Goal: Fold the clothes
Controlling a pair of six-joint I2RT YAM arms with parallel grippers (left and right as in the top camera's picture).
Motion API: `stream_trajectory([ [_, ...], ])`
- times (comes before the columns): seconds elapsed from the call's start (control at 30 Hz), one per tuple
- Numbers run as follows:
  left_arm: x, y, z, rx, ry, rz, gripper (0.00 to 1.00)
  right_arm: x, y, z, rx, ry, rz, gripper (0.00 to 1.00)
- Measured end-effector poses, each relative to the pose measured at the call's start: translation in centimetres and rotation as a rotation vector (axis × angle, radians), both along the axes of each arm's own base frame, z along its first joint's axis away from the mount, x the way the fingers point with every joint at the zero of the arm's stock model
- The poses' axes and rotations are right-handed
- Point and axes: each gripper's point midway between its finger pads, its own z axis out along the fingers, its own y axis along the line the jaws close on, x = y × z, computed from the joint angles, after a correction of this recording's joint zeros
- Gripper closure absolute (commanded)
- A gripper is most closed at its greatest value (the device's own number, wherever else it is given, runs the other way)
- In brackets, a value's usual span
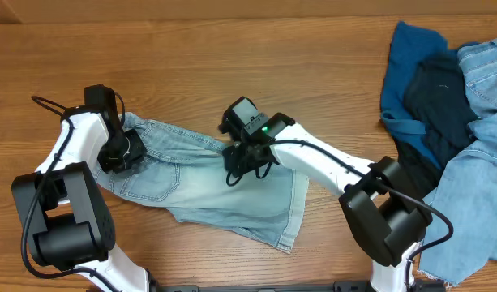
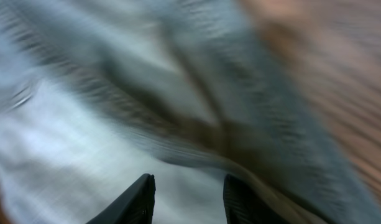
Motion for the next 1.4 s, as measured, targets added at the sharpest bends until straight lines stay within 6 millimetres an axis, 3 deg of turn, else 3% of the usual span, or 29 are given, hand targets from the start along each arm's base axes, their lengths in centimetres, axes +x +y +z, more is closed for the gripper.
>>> stream_trajectory([
  [0.1,-0.2,0.0,0.0,-0.001,0.007,0.004,0.6,2.1,-3.3,-0.6,-0.102,-0.014,-0.188,0.57],
  [0.17,-0.3,-0.1,0.0,-0.003,0.012,0.006,0.58,1.3,-6.7,-1.2,-0.194,0.069,-0.264,0.56],
  [0.3,-0.3,-0.1,0.0,-0.003,0.013,0.006,0.57,-1.3,-10.7,-1.6,-0.329,0.208,-0.321,0.52],
  [0.5,-0.4,-0.1,0.0,-0.004,0.018,0.006,0.58,-3.3,-11.8,-3.7,-0.364,0.253,-0.321,0.46],
  [0.7,-0.5,-0.1,0.0,-0.004,0.02,0.006,0.55,-3.4,-12.0,-3.9,-0.279,0.225,-0.343,0.39],
  [0.8,-0.6,-0.2,0.0,-0.01,0.022,0.007,0.5,-1.8,-13.3,-3.7,-0.146,0.276,-0.406,0.39],
  [0.97,-0.7,-2.7,0.1,-0.125,0.026,-0.008,0.5,3.5,-18.5,-3.2,0.04,0.224,-0.495,0.39],
  [1.2,-0.6,-4.4,0.3,-0.216,0.016,-0.009,0.48,5.0,-19.5,-3.1,0.039,0.145,-0.424,0.38],
  [1.3,0.9,-6.2,0.8,-0.333,-0.053,-0.011,0.27,7.4,-20.8,-2.9,-0.024,0.082,-0.424,0.3],
  [1.4,2.8,-7.8,1.7,-0.439,-0.146,-0.027,0.21,8.6,-22.1,-2.3,-0.087,0.062,-0.413,0.27],
])
